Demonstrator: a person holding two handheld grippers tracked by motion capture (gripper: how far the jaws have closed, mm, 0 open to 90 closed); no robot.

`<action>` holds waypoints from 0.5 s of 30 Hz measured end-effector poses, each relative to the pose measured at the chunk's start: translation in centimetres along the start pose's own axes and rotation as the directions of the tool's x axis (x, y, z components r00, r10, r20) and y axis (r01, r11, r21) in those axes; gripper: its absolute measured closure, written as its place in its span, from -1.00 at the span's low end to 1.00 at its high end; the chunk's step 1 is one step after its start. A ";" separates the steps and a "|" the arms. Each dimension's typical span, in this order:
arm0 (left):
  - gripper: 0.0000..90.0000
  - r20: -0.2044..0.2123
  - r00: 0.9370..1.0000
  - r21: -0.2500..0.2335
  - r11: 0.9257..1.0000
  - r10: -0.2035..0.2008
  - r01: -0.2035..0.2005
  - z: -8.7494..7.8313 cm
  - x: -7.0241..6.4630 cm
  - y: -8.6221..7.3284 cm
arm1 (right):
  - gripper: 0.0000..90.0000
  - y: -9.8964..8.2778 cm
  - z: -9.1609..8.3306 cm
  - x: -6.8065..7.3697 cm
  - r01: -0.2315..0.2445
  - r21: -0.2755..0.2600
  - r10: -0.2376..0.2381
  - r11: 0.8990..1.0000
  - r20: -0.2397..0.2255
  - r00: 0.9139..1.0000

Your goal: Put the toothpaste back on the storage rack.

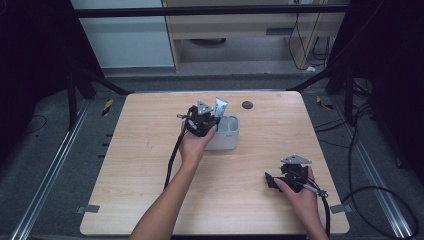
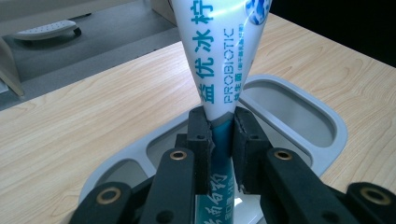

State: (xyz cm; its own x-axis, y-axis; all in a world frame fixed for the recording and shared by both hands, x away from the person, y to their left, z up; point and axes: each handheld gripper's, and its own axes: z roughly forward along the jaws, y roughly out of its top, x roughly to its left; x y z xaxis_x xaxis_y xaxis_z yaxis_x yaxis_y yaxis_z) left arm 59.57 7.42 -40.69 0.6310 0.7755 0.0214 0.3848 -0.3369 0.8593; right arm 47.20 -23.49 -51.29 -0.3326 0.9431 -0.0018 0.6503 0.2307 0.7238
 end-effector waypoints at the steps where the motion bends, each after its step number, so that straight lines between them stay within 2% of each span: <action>1: 0.74 0.000 1.000 0.002 1.000 0.004 -0.004 0.0 0.0 0.0 | -0.99 0.0 0.0 0.0 -0.002 0.001 0.002 1.000 -0.001 1.000; 15: 0.74 0.010 1.000 0.016 1.000 -0.001 0.001 0.4 0.0 -0.3 | -0.99 0.0 0.0 0.0 -0.002 0.001 0.002 1.000 -0.001 1.000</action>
State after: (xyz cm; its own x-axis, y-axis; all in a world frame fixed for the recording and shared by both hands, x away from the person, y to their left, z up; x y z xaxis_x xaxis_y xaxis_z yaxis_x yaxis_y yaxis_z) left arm 59.70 7.31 -41.10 0.6374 0.7704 0.0156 0.3958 -0.3448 0.8512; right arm 47.19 -23.48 -51.28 -0.3322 0.9432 0.0004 0.6514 0.2291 0.7233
